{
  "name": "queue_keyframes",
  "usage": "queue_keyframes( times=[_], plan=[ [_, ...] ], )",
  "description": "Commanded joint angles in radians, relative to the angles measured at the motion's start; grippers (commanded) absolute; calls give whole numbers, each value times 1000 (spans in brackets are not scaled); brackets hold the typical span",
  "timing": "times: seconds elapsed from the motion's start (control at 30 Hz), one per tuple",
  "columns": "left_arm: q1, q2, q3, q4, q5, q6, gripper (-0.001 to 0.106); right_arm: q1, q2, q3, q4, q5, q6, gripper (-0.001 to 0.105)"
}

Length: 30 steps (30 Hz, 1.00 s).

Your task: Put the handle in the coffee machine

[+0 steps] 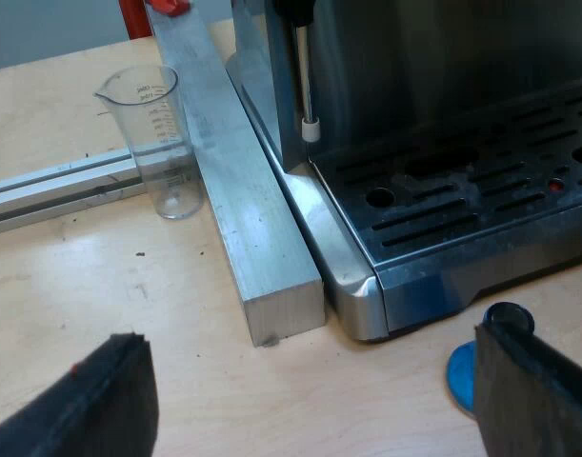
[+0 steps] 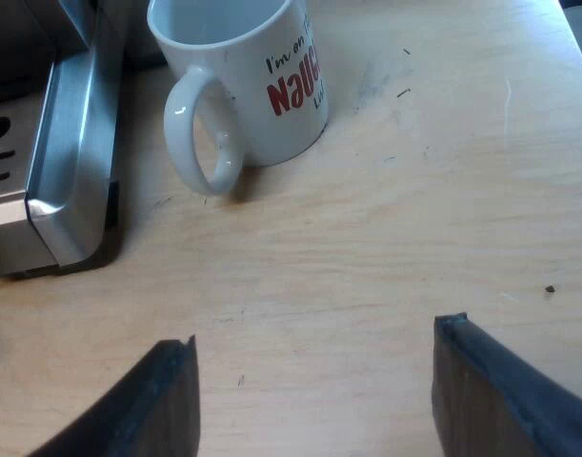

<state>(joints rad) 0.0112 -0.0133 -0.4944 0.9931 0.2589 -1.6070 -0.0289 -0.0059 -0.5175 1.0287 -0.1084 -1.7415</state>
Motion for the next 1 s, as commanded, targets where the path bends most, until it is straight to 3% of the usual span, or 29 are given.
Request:
queue_keyframes(
  times=[0.03,0.23,0.33,0.47,0.73,0.93,1.0],
  plan=[
    [2,-139,-3,-9,6,-6,70,-3,-45,-5,-7,-1,-3,55],
    [6,-137,-3,-10,6,-6,70,-3,-45,-5,-7,-1,28,55],
    [-65,-119,-3,-10,10,-1,70,-3,-45,-8,-1,-3,97,55],
    [-134,-59,-3,-10,71,19,70,-3,-36,-38,27,-5,131,55],
    [-195,121,-10,-10,208,19,70,-3,78,-182,162,-18,113,55],
    [-199,231,-46,-13,338,21,70,-3,208,-292,193,-97,44,55],
    [-200,267,-66,-13,356,68,70,-3,276,-334,213,-120,8,55]
  ],
)
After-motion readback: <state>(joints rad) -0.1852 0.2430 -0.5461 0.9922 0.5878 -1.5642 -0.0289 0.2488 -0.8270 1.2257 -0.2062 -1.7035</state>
